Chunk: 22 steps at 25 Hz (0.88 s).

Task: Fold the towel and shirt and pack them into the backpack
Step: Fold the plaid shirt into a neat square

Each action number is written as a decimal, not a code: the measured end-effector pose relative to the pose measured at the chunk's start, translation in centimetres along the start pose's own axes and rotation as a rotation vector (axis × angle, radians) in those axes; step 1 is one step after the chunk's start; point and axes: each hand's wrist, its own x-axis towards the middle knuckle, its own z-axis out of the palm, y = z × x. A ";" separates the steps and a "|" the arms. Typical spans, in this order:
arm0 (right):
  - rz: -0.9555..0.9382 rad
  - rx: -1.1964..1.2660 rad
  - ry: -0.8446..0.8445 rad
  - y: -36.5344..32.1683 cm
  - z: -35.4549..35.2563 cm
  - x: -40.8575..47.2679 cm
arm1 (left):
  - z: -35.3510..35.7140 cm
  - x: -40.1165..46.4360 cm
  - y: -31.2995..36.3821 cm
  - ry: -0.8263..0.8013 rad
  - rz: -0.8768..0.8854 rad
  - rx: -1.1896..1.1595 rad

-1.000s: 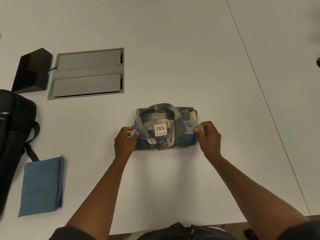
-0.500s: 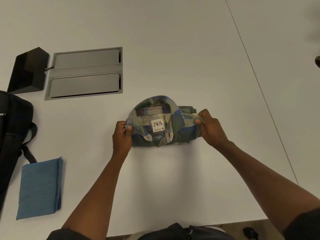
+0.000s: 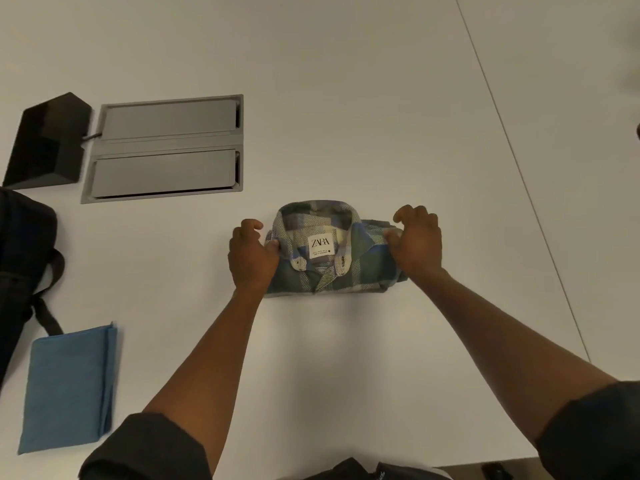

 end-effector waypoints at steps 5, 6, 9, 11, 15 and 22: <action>-0.091 0.091 -0.041 -3.8 1.0 -3.0 | 0.7 -2.6 2.6 0.142 0.058 -0.024; -0.092 0.069 -0.108 -4.4 1.2 -3.5 | 0.8 -2.9 2.7 0.113 0.047 -0.028; -0.050 0.078 -0.216 -5.4 1.5 -3.6 | 0.9 -2.9 2.4 0.014 -0.025 0.023; 0.026 0.226 -0.239 -5.8 1.3 -3.1 | 0.8 -2.6 2.6 -0.018 -0.021 -0.044; 0.385 0.803 -0.282 -6.7 0.7 -1.8 | 0.8 -1.5 3.4 -0.039 -0.183 -0.394; 0.396 0.938 -0.093 -5.3 1.2 -1.2 | 0.5 -0.4 3.6 -0.026 -0.208 -0.633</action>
